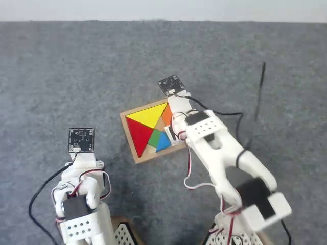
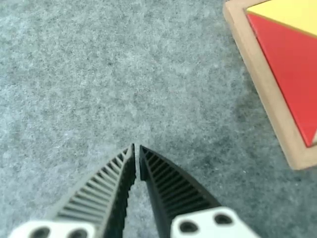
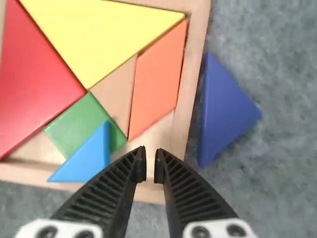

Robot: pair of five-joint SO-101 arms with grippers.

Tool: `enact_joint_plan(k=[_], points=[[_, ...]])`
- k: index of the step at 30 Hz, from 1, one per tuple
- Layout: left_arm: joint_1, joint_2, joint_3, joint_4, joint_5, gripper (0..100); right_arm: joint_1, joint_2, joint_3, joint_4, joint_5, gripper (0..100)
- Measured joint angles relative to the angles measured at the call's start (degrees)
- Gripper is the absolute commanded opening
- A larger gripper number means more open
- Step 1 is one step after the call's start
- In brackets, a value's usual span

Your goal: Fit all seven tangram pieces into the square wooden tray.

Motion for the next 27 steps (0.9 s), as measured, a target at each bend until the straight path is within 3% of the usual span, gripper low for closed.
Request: enact_joint_plan(k=[7,27], points=[[0.0,0.0,0.0,0.0,0.0,2,-3.2,6.8,-5.5,0.0,0.0,4.3],[0.0,0.0,0.0,0.0,0.0,2,-10.2,7.0,-7.5,-0.4,0.0,4.3]])
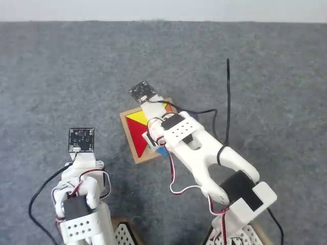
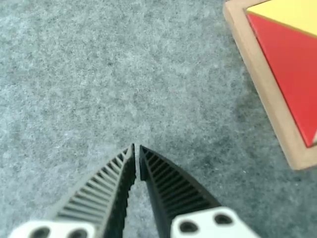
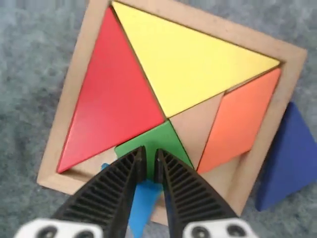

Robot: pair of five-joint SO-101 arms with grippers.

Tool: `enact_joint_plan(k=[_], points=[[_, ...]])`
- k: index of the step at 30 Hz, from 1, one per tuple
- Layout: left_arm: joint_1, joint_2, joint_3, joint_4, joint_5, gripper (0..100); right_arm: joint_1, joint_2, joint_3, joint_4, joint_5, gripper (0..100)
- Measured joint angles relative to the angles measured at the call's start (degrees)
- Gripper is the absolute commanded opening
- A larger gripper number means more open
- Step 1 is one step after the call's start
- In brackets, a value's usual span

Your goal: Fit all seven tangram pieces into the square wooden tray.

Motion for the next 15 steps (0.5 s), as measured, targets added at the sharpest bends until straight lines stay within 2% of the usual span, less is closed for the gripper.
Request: enact_joint_plan(k=[4,9,15], points=[[0.0,0.0,0.0,0.0,0.0,2,0.0,-6.2,1.1,0.0,0.0,4.3],[0.0,0.0,0.0,0.0,0.0,2,0.0,-22.4,11.6,0.0,2.1,4.2],[0.0,0.0,0.0,0.0,0.0,2,5.1,-29.0,23.3,0.0,2.8,4.2]])
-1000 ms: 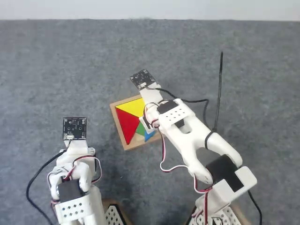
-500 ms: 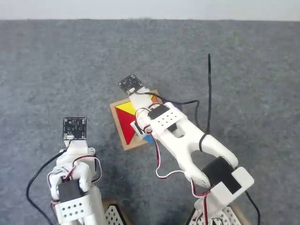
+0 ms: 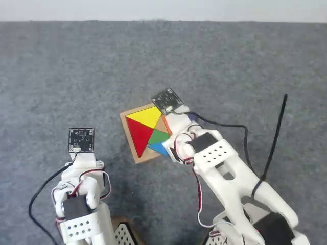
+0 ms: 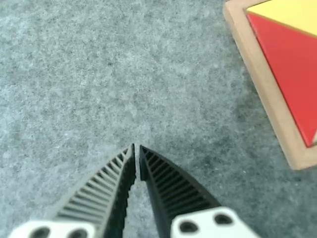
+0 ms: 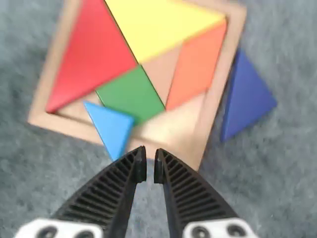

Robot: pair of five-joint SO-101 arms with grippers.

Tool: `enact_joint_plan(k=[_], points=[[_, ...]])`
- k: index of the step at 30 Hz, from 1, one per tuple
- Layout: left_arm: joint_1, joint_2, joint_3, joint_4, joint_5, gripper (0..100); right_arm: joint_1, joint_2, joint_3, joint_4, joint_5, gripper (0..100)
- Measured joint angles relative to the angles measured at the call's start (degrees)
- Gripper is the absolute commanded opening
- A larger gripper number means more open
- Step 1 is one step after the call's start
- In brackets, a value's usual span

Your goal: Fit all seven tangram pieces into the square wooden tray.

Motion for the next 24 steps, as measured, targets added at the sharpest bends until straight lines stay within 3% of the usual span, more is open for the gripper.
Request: enact_joint_plan(k=[11,24], points=[[0.0,0.0,0.0,0.0,0.0,2,-5.6,0.0,0.6,4.5,2.8,4.2],[0.0,0.0,0.0,0.0,0.0,2,-7.1,7.7,0.5,5.1,7.1,4.2]])
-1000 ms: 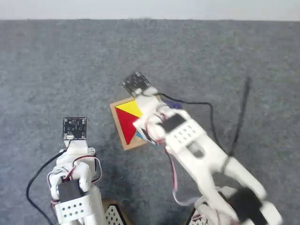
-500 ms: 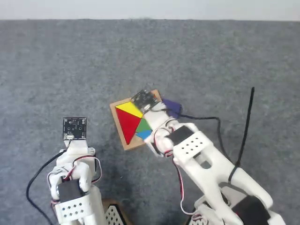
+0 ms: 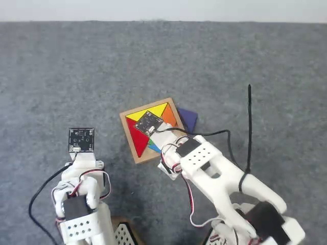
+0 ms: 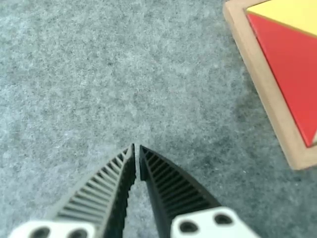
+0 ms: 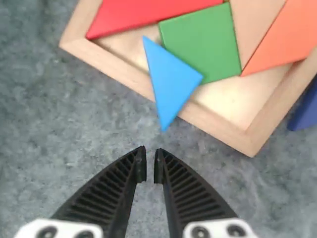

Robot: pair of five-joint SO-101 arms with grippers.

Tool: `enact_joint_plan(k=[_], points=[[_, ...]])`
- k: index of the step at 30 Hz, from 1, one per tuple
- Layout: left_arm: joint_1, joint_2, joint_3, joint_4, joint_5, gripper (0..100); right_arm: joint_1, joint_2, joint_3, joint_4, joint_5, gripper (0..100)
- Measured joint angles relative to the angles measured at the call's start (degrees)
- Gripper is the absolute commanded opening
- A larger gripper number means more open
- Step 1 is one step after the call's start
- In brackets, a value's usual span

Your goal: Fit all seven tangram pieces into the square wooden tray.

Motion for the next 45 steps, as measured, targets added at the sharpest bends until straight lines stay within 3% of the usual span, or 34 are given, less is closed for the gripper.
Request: enact_joint_plan(k=[10,33,40,45], points=[[0.0,0.0,0.0,0.0,0.0,2,-0.2,7.3,-5.5,-0.4,0.5,3.9],[0.0,0.0,0.0,0.0,0.0,2,5.3,4.7,-8.7,1.8,0.8,4.3],[0.0,0.0,0.0,0.0,0.0,2,6.3,3.7,-8.7,1.8,5.3,20.7],[0.0,0.0,0.0,0.0,0.0,2,6.0,5.4,-8.7,1.8,6.2,14.9]])
